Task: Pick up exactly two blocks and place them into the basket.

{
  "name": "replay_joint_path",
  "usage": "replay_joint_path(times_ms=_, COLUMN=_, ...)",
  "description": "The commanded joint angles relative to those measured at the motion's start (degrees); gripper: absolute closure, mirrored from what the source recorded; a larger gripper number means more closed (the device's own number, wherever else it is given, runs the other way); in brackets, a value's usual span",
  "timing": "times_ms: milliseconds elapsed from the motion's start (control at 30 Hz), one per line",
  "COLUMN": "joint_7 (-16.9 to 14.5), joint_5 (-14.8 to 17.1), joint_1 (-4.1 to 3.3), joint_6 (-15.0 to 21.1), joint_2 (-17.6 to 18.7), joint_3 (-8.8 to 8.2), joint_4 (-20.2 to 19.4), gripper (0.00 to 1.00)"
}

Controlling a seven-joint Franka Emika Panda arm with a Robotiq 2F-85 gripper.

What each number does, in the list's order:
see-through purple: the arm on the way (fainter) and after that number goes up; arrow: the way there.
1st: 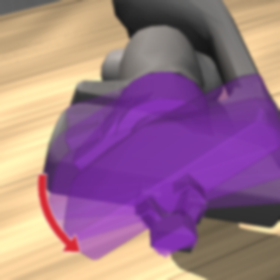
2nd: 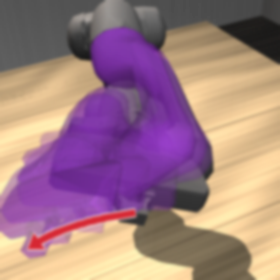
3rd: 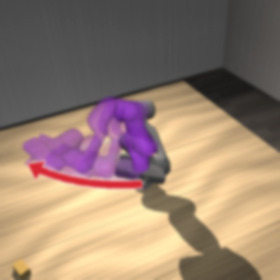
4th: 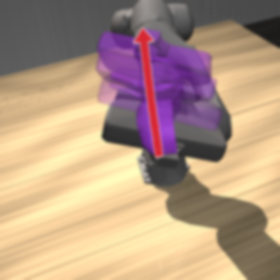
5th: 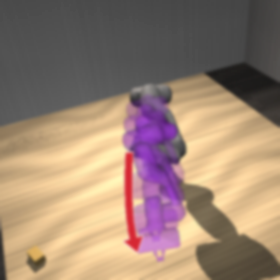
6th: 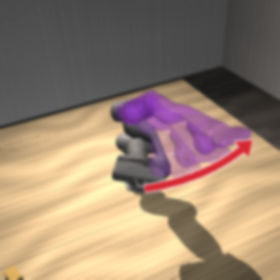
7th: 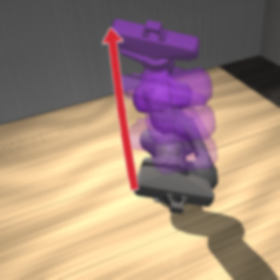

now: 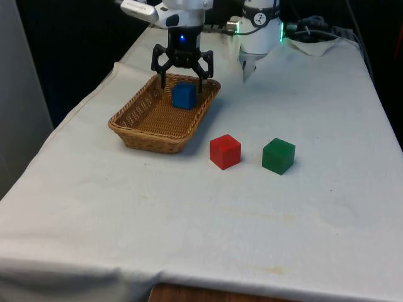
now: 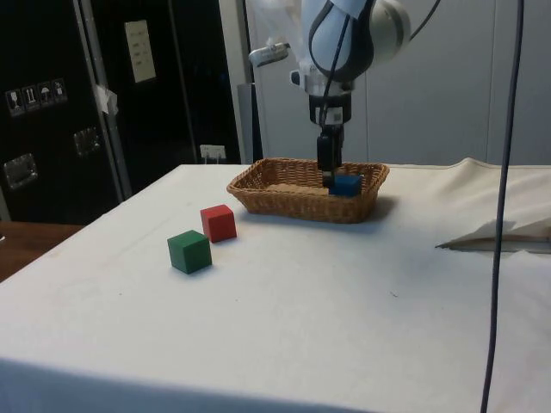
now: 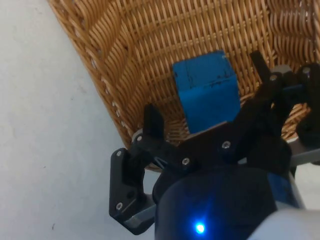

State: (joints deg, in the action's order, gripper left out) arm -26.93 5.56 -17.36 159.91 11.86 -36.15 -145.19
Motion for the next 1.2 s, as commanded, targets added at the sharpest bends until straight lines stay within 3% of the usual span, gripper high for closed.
replay_joint_path(times_ms=0, joint_7=0.3, joint_5=-1.0, joint_1=-0.23, joint_6=-1.3, joint_2=-0.9, joint_3=-0.74, joint_4=0.2, gripper=0.0)
replay_joint_path(times_ms=67, joint_7=0.0, joint_5=-0.2, joint_1=0.0, joint_6=-0.9, joint_2=-1.0, joint_3=-0.23, joint_4=0.2, gripper=0.0)
replay_joint_path(times_ms=100, joint_7=0.5, joint_5=-1.4, joint_1=-0.29, joint_6=-2.0, joint_2=-1.5, joint_3=-0.97, joint_4=0.5, gripper=0.0)
replay_joint_path(times_ms=333, joint_7=1.0, joint_5=-2.7, joint_1=-0.17, joint_6=-5.4, joint_2=-5.3, joint_3=-1.43, joint_4=1.1, gripper=0.0)
replay_joint_path(times_ms=367, joint_7=1.1, joint_5=-2.5, joint_1=-0.34, joint_6=-6.3, joint_2=-6.1, joint_3=-1.15, joint_4=1.3, gripper=0.0)
replay_joint_path(times_ms=400, joint_7=0.1, joint_5=-1.5, joint_1=-0.06, joint_6=-5.8, joint_2=-6.4, joint_3=-0.97, joint_4=1.0, gripper=0.0)
replay_joint_path(times_ms=467, joint_7=1.2, joint_5=-2.4, joint_1=-0.4, joint_6=-6.7, joint_2=-6.5, joint_3=-1.03, joint_4=1.4, gripper=0.0)
replay_joint_path(times_ms=667, joint_7=3.8, joint_5=-2.4, joint_1=-0.86, joint_6=-8.0, joint_2=-7.7, joint_3=1.55, joint_4=1.9, gripper=0.0)
replay_joint_path(times_ms=700, joint_7=2.3, joint_5=-1.5, joint_1=-0.52, joint_6=-7.4, joint_2=-8.0, joint_3=1.32, joint_4=1.4, gripper=0.0)
replay_joint_path(times_ms=767, joint_7=4.6, joint_5=-2.3, joint_1=-0.97, joint_6=-8.4, joint_2=-7.7, joint_3=2.41, joint_4=2.2, gripper=0.0)
replay_joint_path(times_ms=933, joint_7=6.9, joint_5=-2.2, joint_1=-1.2, joint_6=-9.7, joint_2=-7.8, joint_3=4.76, joint_4=3.2, gripper=0.0)
replay_joint_path(times_ms=1000, joint_7=6.0, joint_5=-1.5, joint_1=-0.92, joint_6=-9.3, joint_2=-8.1, joint_3=4.98, joint_4=2.9, gripper=0.0)
replay_joint_path(times_ms=1167, joint_7=8.9, joint_5=-1.9, joint_1=-1.38, joint_6=-11.1, joint_2=-7.5, joint_3=7.1, joint_4=4.6, gripper=0.0)
